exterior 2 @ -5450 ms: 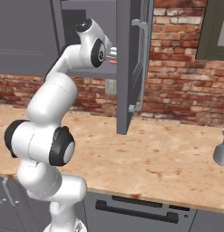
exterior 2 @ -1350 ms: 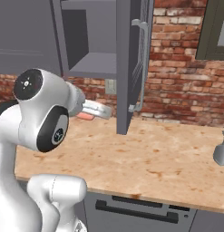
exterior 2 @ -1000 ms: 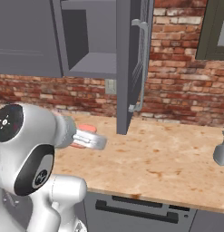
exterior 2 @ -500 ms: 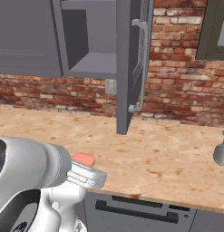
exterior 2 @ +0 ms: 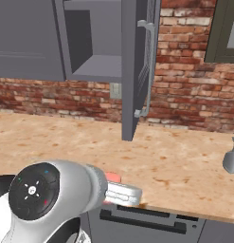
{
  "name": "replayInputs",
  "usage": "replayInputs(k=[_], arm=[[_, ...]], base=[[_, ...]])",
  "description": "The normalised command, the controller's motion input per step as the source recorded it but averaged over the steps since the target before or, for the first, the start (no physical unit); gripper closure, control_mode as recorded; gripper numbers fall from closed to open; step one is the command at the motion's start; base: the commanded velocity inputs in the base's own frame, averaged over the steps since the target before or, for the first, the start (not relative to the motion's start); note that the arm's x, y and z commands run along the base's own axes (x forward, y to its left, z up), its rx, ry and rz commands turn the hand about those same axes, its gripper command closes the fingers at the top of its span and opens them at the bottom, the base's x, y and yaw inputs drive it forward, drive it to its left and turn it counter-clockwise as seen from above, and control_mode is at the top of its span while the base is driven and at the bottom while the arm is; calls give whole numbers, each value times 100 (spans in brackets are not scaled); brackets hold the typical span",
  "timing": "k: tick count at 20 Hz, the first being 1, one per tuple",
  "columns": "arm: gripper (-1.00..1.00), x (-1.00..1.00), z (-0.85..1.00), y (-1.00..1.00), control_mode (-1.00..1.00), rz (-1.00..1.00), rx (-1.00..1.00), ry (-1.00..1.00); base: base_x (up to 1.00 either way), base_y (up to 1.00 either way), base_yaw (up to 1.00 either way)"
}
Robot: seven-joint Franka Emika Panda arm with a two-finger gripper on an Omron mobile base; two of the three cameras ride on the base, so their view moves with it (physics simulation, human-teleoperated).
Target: Locate and retrieve the spray and bar soap from the cabinet. Place them next to the sink.
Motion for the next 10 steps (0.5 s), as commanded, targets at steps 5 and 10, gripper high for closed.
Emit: replayInputs(k=[5,10], arm=[[100,22,-18,-66,-100,13,-6,-7],[100,23,-20,-58,-100,8,-10,-1]], base=[[0,0,0],[0,0,0]])
